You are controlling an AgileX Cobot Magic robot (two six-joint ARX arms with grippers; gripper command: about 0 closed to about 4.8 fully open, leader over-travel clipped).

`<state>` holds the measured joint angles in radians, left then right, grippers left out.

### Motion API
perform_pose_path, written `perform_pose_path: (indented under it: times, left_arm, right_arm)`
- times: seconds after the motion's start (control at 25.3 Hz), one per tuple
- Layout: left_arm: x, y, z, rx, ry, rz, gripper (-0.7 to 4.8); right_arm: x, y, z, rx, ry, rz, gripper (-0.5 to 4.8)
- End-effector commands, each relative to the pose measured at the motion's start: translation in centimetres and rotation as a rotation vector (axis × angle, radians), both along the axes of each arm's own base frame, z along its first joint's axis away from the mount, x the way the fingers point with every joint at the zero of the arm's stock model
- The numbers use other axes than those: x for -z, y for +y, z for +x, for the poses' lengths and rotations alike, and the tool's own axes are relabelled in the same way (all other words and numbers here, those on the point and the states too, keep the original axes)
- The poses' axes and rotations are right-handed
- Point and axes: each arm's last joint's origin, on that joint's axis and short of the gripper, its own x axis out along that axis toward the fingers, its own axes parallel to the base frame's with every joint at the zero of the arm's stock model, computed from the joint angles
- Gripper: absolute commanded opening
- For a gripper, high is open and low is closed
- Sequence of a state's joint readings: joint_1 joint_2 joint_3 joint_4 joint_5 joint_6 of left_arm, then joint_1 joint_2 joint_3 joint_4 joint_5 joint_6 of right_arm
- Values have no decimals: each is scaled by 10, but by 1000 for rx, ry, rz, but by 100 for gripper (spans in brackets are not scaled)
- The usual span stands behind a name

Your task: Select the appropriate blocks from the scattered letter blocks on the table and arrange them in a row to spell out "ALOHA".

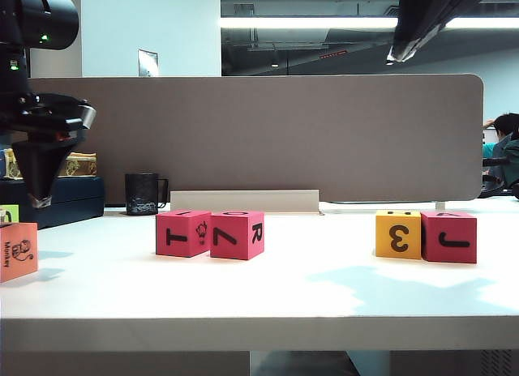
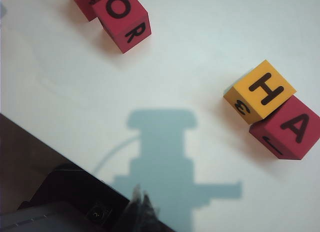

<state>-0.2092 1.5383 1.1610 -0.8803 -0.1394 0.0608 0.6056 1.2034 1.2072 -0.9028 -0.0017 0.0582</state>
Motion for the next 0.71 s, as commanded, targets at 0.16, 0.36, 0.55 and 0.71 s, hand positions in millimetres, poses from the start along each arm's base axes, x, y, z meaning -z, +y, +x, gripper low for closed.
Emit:
perform_pose_path:
  times: [0.16, 0.36, 0.55, 0.71]
  left_arm:
    - [17, 11, -6, -39, 54, -67, 479]
    - [19, 11, -4, -49, 35, -96, 479]
    - [21, 11, -2, -51, 33, -89, 398]
    - [31, 10, 1, -52, 65, -83, 394]
  right_arm:
    - [-3, 4, -3, -119, 65, 130, -4]
    - [-5, 8, -6, -221, 127, 241, -4]
    - [-7, 11, -7, -285, 165, 323, -4]
    - [-8, 11, -7, -292, 166, 332, -4]
